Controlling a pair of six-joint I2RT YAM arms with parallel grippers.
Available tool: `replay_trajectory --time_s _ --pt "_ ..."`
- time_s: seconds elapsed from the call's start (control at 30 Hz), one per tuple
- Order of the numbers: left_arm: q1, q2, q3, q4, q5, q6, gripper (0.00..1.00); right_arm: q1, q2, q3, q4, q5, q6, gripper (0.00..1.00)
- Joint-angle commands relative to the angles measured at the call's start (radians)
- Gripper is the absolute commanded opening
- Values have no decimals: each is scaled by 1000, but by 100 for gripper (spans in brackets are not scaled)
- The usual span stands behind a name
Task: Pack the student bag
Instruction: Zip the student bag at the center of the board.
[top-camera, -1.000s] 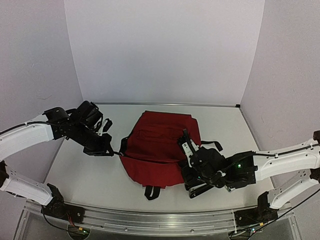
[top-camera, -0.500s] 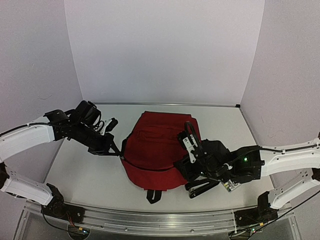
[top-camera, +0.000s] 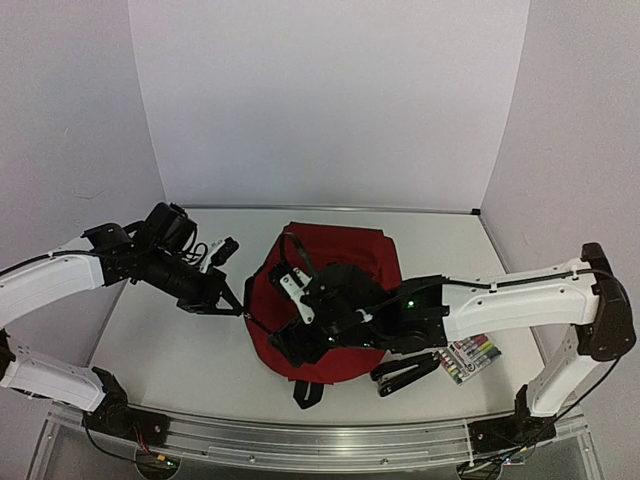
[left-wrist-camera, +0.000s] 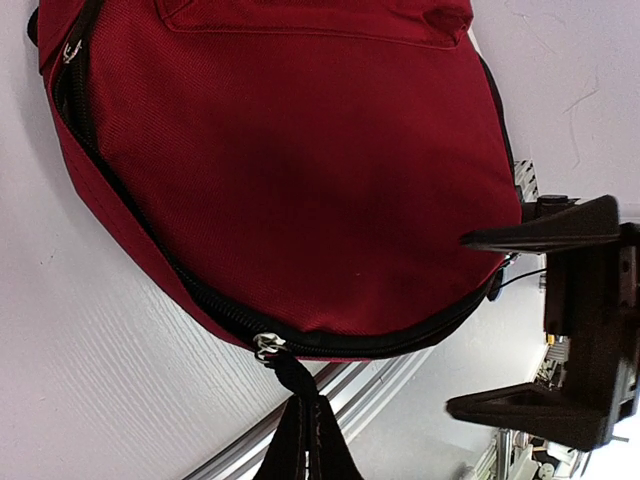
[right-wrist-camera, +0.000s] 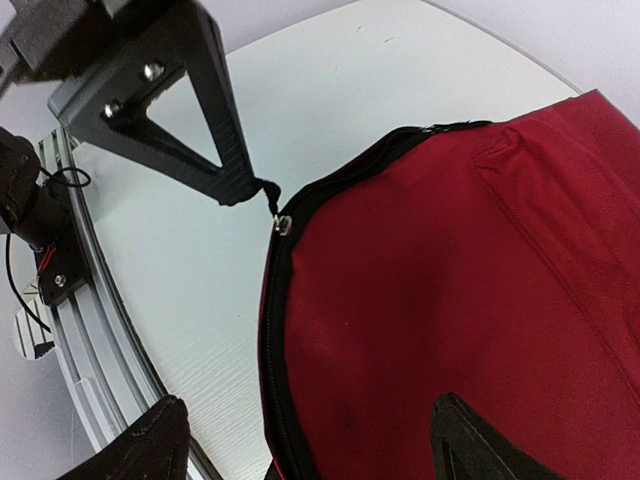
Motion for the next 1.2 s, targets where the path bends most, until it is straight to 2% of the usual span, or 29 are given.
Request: replay_trajectory --time_s 0.0,0.13,0.3,0.33,0.43,0.5,0.57,0.87,1.17 --pt "5 -42 7 51 22 9 0 10 99 94 23 -23 -54 81" --pt "5 -47 13 44 19 7 0 12 181 151 24 -7 -74 66" --pt "5 -45 19 41 20 3 0 12 239 188 24 73 -89 58" --pt "5 -43 20 41 19 2 0 12 244 191 24 85 -90 51" --pt "5 -33 31 22 -30 -6 0 12 238 187 24 98 -90 22" --pt "5 -22 47 -2 -94 -21 0 16 217 173 25 104 -87 9" --pt "5 -14 62 -22 -152 -33 0 21 190 147 25 112 -81 1" --pt "28 45 115 -77 -380 -70 0 75 41 21 23 119 3 0" --pt "70 106 162 -10 -388 -53 0 144 -15 -15 -31 142 79 0"
